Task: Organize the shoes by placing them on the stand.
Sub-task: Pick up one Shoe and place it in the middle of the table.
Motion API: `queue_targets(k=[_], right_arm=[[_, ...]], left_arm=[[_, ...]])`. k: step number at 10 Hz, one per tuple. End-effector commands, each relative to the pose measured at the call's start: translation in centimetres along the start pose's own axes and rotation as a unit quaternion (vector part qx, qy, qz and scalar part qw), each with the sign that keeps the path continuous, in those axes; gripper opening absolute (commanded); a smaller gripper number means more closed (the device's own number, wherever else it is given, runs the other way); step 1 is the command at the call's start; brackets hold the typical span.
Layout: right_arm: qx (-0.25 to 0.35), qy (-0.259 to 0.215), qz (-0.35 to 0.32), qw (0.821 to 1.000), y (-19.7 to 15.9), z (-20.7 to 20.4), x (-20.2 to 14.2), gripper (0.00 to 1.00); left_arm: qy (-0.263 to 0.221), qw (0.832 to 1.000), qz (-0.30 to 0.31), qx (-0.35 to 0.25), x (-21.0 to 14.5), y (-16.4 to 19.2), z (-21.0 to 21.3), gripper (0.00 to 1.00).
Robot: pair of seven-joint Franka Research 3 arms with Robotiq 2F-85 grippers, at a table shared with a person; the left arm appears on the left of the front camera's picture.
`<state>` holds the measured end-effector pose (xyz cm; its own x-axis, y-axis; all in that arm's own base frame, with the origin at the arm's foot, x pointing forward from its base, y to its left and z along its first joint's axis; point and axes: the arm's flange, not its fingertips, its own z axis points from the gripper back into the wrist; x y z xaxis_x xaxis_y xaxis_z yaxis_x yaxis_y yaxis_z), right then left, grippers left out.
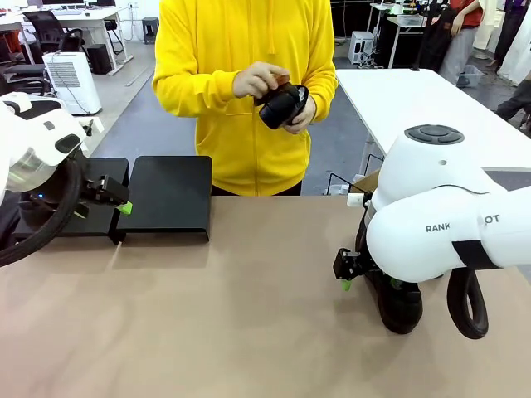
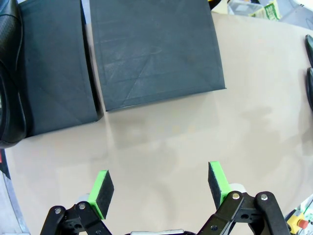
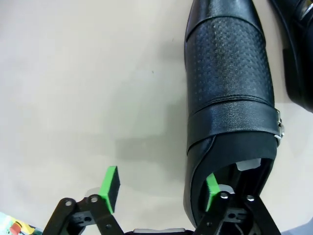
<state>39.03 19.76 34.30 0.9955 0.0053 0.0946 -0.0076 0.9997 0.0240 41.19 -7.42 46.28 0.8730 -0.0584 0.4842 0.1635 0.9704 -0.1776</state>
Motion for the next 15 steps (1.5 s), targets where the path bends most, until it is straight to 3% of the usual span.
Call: queue_targets(k=[1, 3, 4, 9, 11, 13, 15], right_arm=[[-0.017, -0.008, -0.006, 1.000, 0.4, -0.8, 0.8, 0.50], [-0.019, -0.004, -0.007, 1.000, 0.2, -1.1, 0.8, 0.10], [-0.020, -0.004, -0.009, 1.000, 0.0, -1.0, 0.7, 0.00], [-0.040, -0.006, -0.024, 0.999, -0.9, -0.6, 0.1, 0.00], [-0.083, -0.010, -0.051, 0.995, -1.7, 0.6, -0.5, 0.00], [-0.120, -0.015, -0.129, 0.984, -1.1, 4.1, -1.3, 0.00], [-0.073, -0.071, -0.125, 0.987, 2.3, 9.8, -3.4, 0.00]], left_arm=[[-0.002, 1.000, 0.000, -0.009, 0.0, 0.3, 0.1, 1.00], [-0.002, 1.000, 0.000, -0.009, 0.0, 0.3, 0.1, 1.00], [-0.002, 1.000, 0.000, -0.009, 0.0, 0.3, 0.1, 1.00], [-0.002, 1.000, 0.000, -0.009, 0.0, 0.3, 0.1, 1.00], [-0.002, 1.000, 0.000, -0.009, 0.0, 0.3, 0.1, 1.00], [-0.002, 1.000, 0.000, -0.009, 0.0, 0.3, 0.1, 1.00], [-0.002, 1.000, 0.000, -0.009, 0.0, 0.3, 0.1, 1.00]])
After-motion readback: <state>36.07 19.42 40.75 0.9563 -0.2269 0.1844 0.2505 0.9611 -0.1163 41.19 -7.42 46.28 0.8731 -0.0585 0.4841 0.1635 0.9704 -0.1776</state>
